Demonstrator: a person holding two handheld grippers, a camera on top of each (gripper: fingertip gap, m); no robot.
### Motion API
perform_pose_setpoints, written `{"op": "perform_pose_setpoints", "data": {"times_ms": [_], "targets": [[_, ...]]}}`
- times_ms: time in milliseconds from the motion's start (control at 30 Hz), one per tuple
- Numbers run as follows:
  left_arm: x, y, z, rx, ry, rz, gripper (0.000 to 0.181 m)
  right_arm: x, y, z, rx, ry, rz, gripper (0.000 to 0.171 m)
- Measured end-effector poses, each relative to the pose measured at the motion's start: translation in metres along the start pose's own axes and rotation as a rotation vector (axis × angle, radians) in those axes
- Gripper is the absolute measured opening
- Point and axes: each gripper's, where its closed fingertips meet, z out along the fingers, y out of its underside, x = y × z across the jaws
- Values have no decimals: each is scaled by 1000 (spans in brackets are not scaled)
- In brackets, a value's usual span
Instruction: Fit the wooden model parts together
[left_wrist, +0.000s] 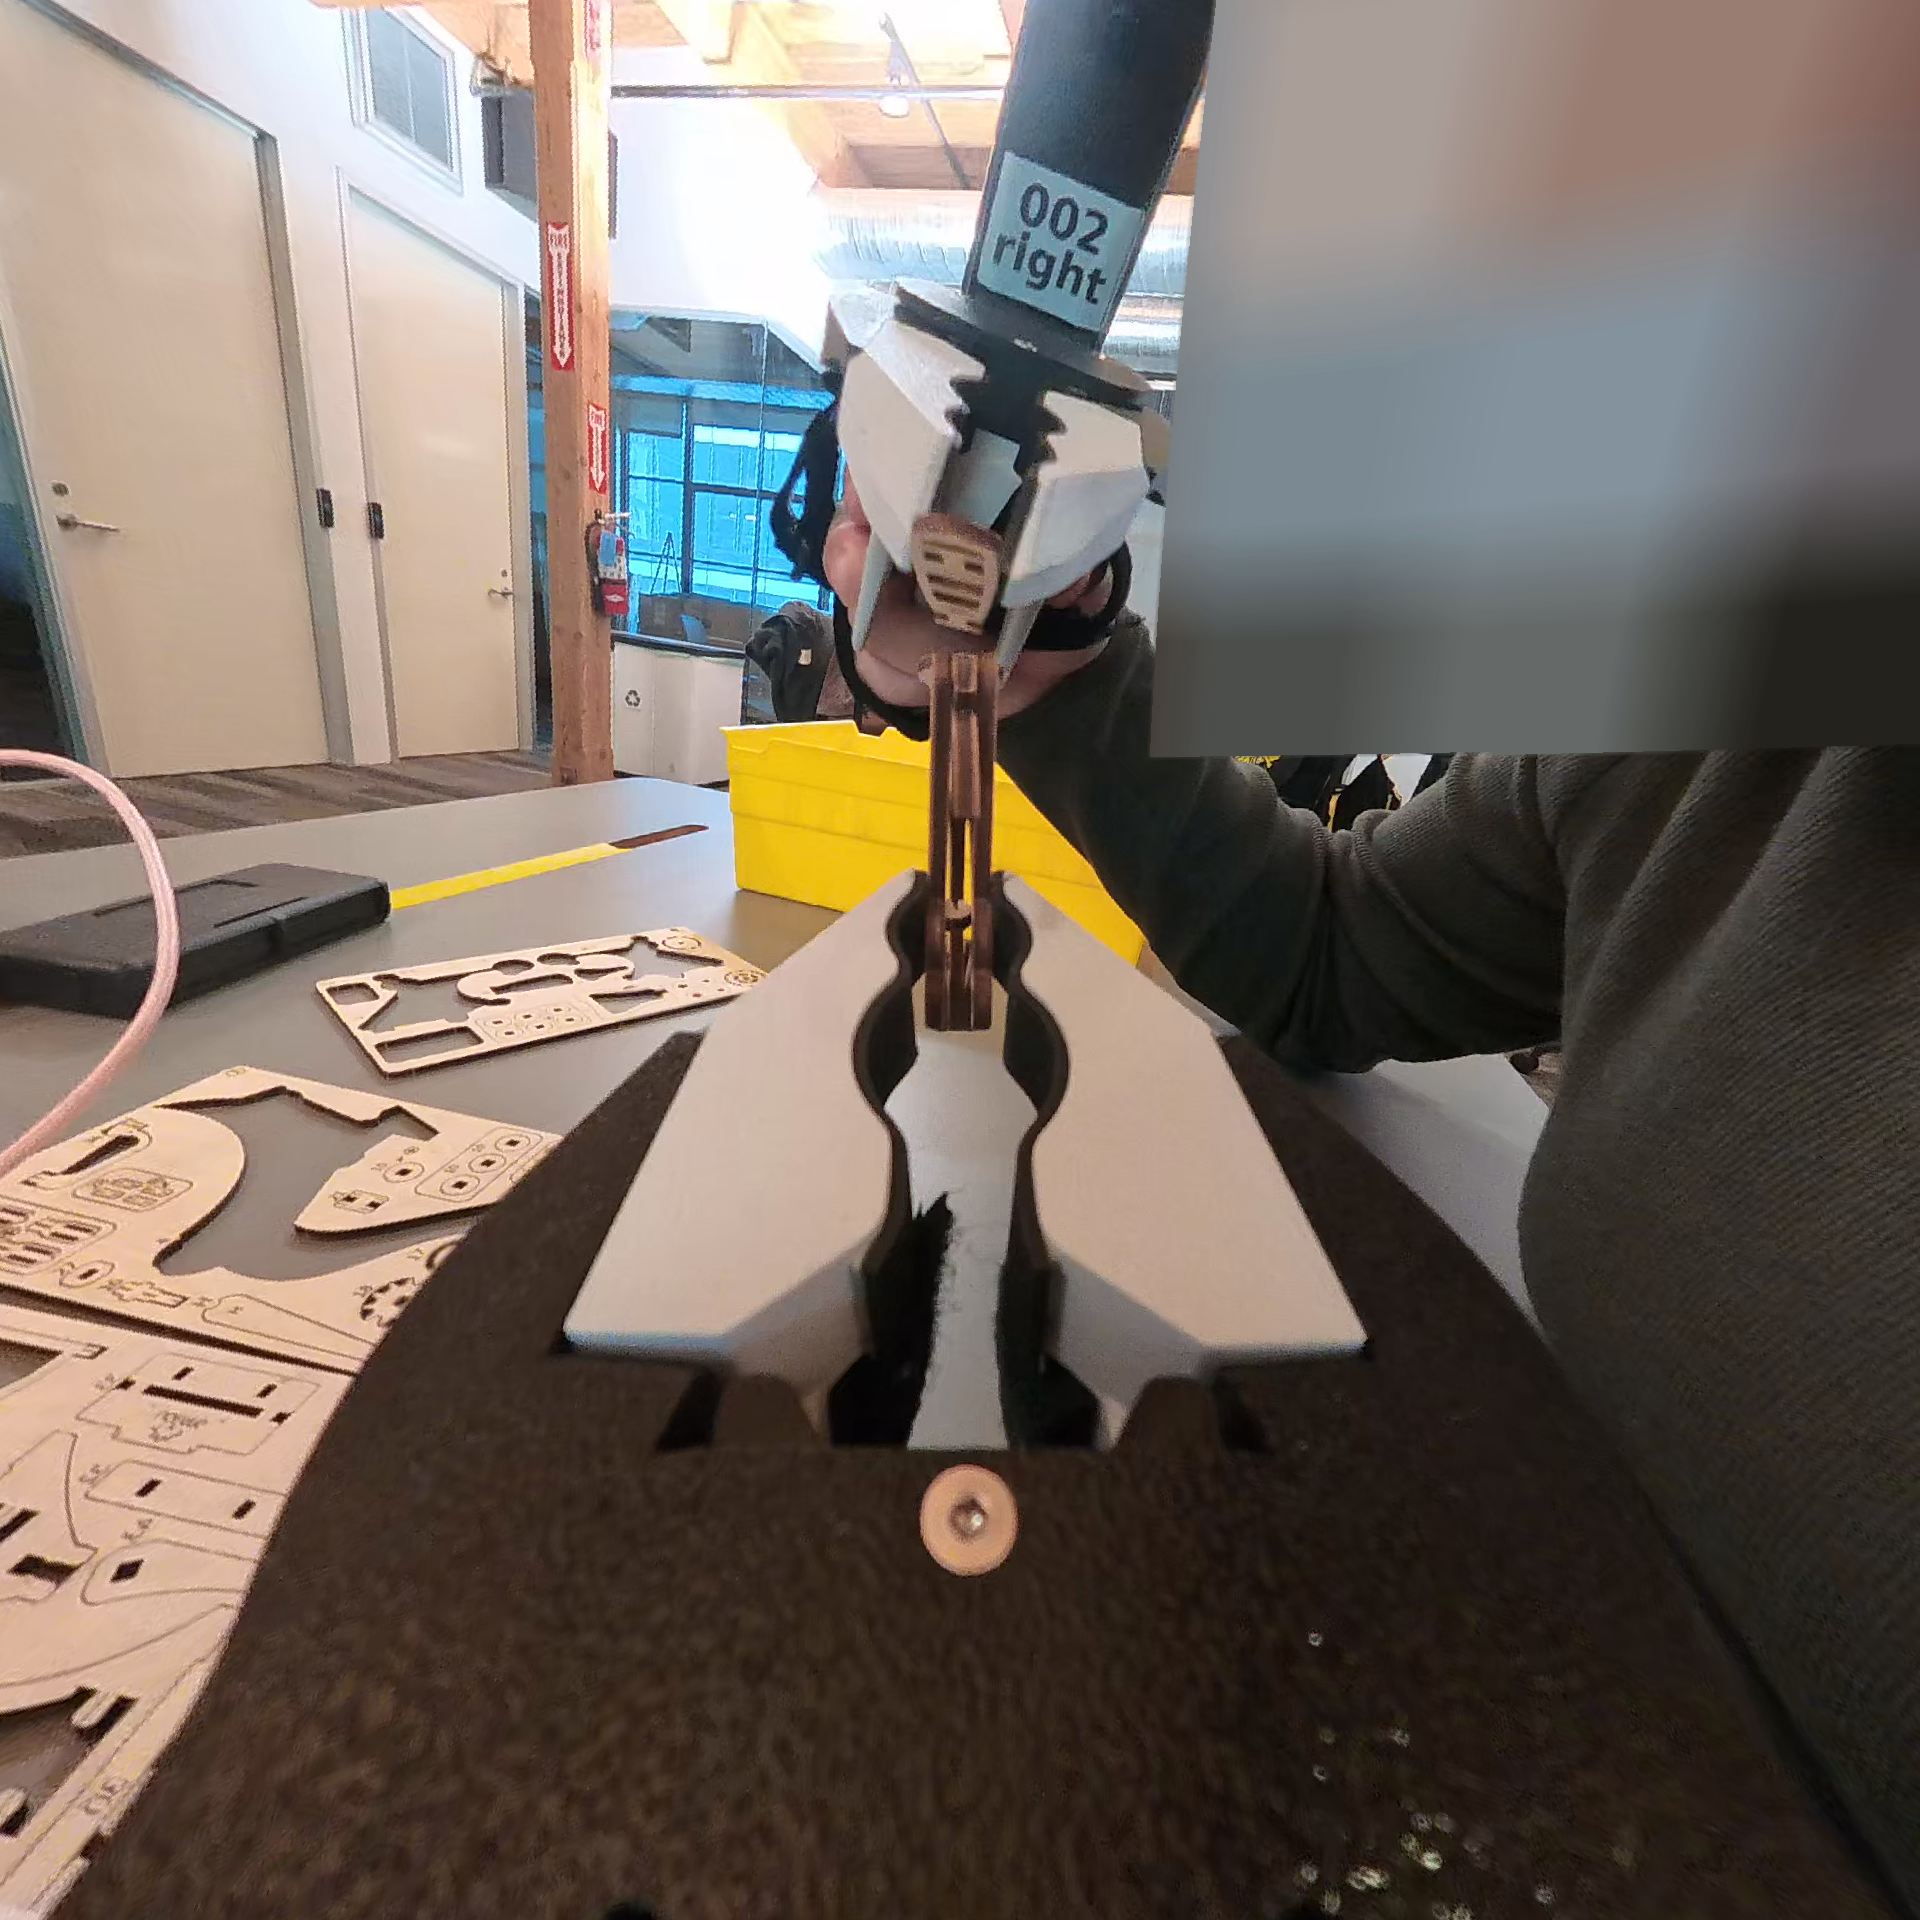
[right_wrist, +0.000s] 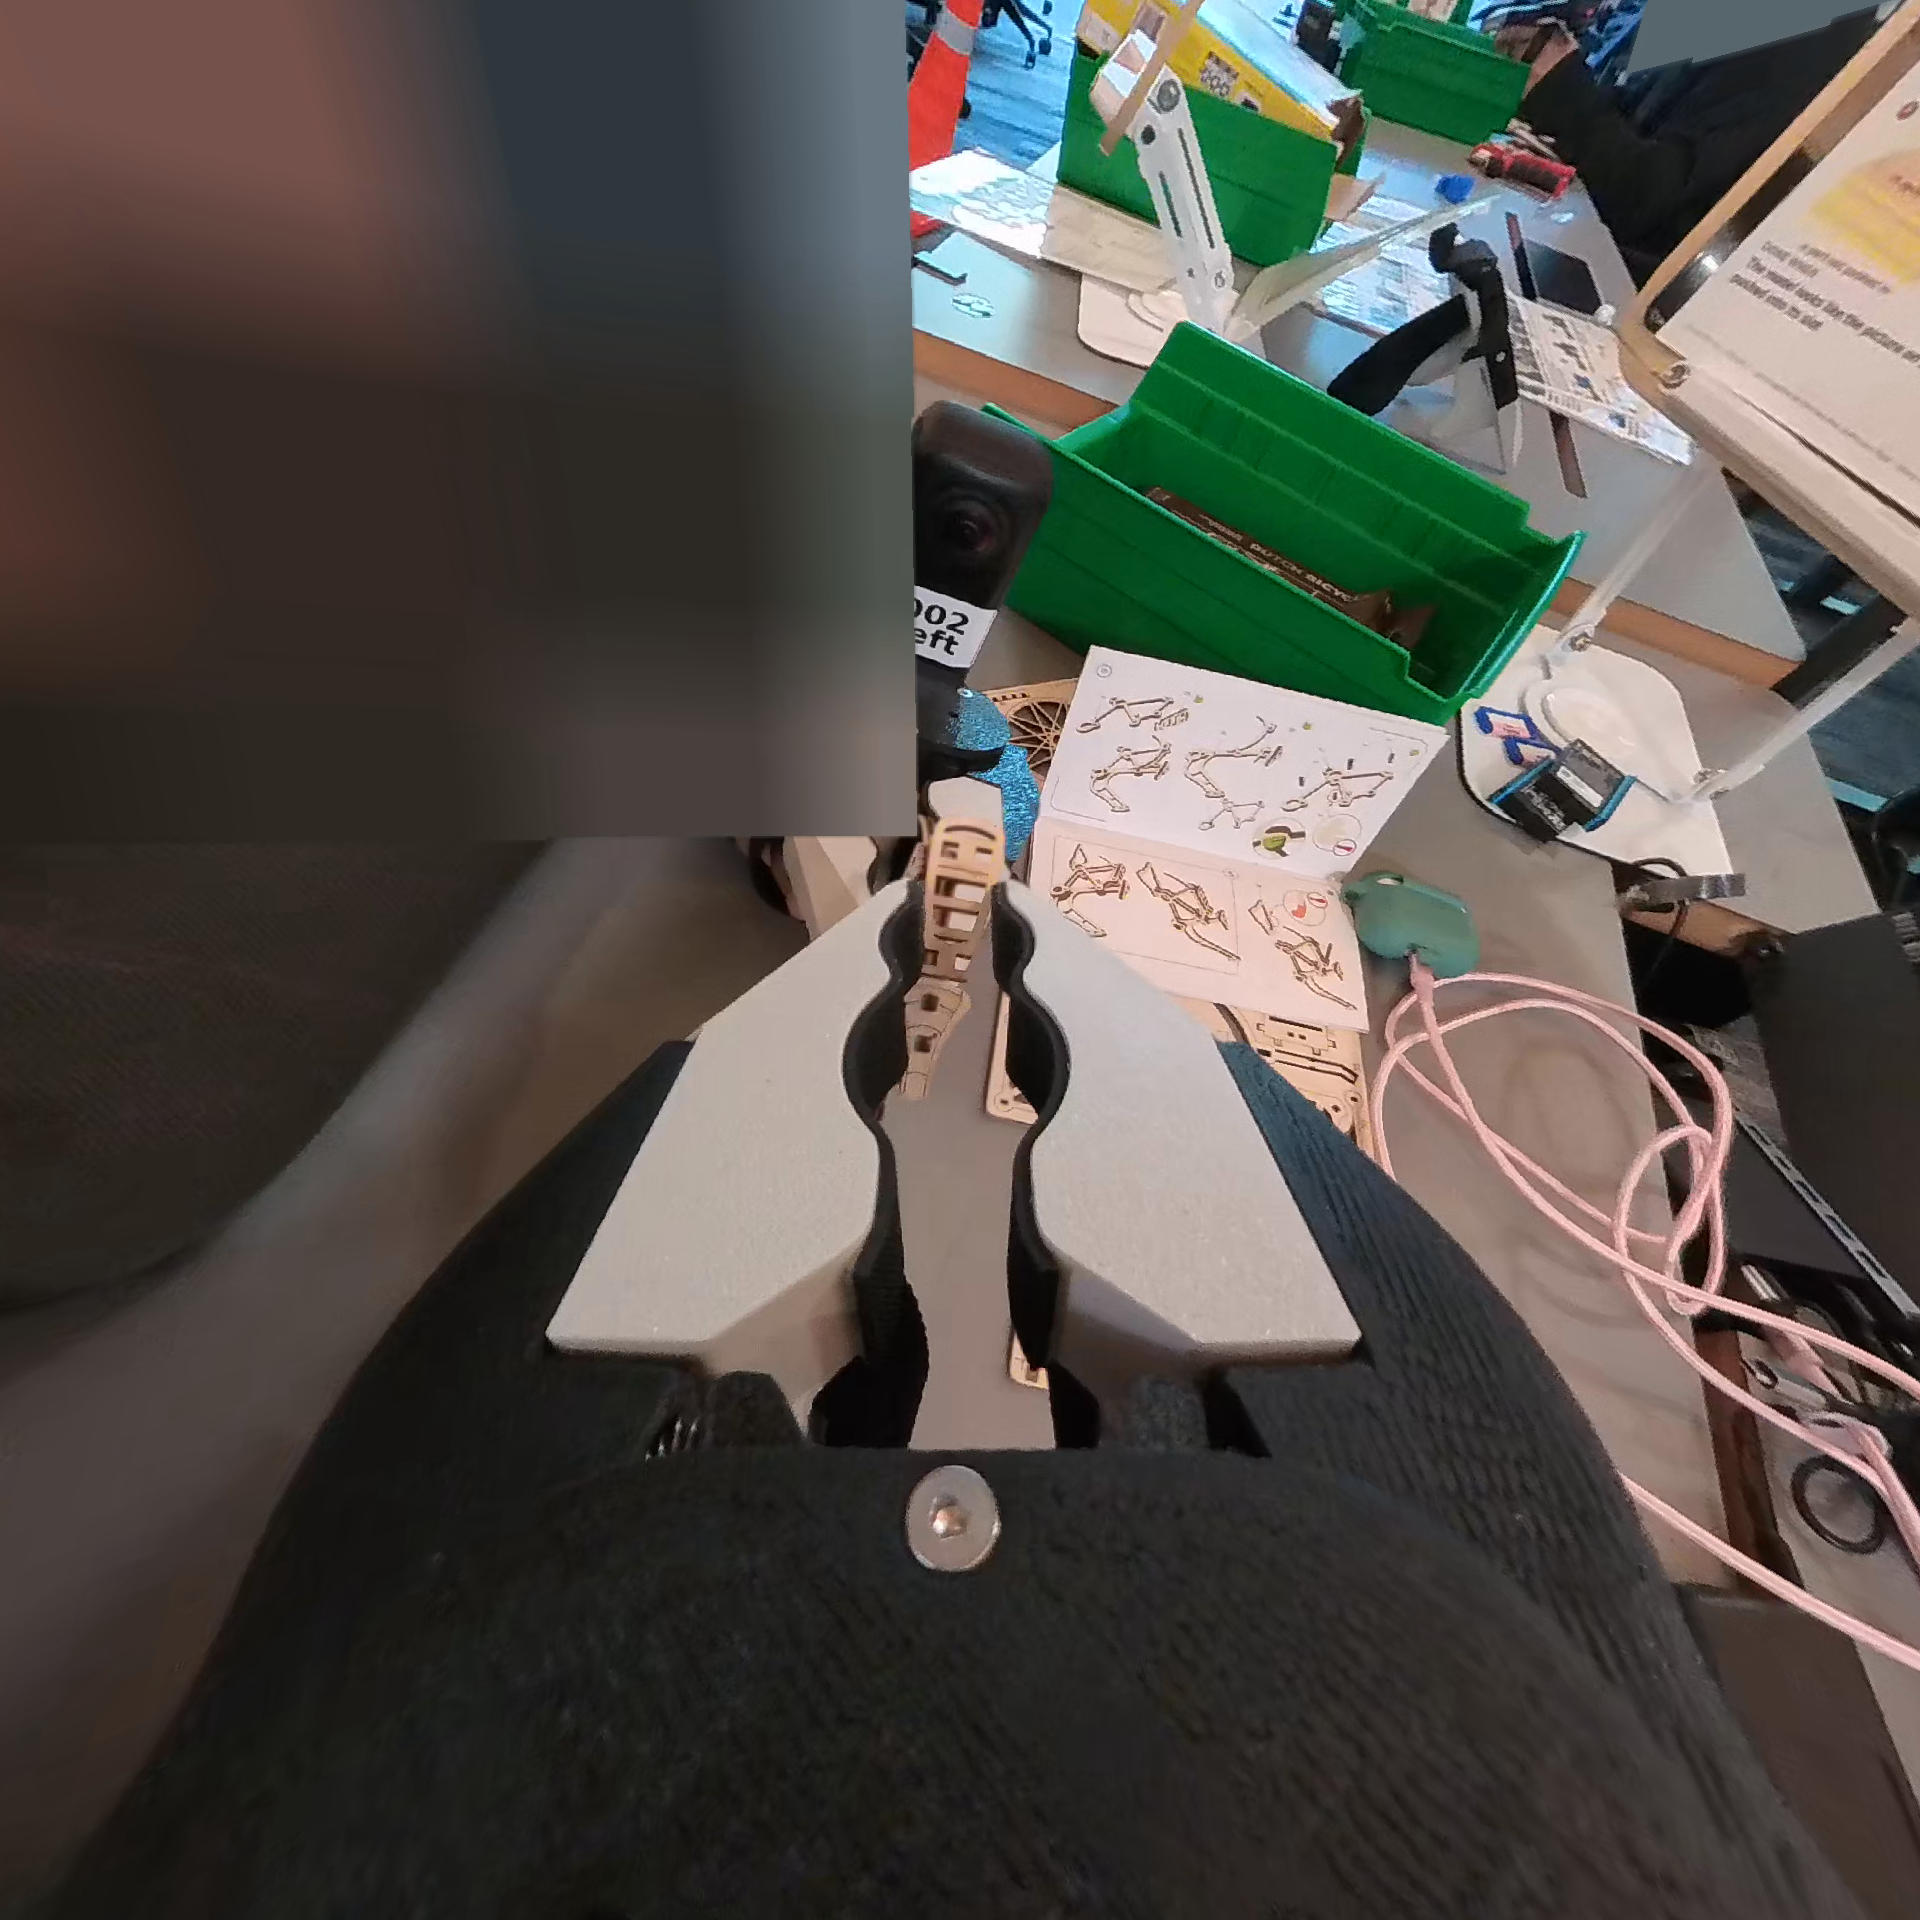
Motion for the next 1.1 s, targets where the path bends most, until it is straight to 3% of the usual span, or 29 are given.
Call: {"op": "perform_pose_setpoints", "data": {"times_ms": [33,1100], "targets": [[0,0,0,3,2,4,7,-1,0,1,-4,-2,-3,11],[9,5,1,-33,21,192,7,-22,9,9,-63,-122,-2,10]]}}
